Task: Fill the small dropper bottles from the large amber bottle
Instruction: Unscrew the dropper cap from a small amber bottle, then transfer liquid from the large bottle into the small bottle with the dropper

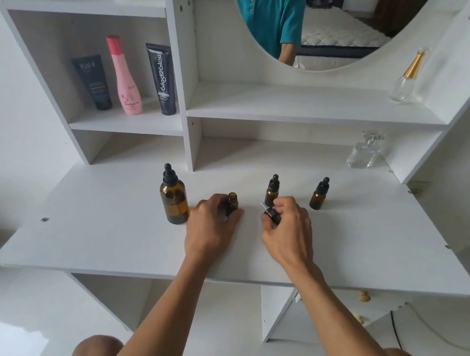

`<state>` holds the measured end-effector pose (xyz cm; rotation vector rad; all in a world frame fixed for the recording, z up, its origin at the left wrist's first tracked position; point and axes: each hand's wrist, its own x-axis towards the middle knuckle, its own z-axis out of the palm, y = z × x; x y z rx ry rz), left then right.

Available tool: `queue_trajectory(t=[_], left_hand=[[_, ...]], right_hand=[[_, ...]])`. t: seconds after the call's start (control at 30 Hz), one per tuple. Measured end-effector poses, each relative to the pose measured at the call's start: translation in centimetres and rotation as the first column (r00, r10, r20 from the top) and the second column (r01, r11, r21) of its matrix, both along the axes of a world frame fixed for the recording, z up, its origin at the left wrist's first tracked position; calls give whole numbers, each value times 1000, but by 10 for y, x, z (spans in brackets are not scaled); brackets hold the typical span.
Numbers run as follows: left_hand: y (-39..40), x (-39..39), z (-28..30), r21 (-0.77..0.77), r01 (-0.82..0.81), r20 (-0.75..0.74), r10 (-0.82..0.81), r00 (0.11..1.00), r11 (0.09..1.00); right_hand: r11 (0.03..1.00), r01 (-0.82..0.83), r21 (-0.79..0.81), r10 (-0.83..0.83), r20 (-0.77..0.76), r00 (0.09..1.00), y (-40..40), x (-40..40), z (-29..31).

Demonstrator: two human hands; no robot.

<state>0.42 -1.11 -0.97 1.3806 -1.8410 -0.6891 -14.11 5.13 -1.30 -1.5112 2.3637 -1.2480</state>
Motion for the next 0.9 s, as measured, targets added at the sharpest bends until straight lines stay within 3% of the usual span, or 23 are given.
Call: queue_trajectory(t=[0.9], left_hand=[[8, 2, 8, 49, 5, 27, -7, 1000, 999]], right_hand=[[996, -91, -24, 93, 76, 993, 16, -3, -3]])
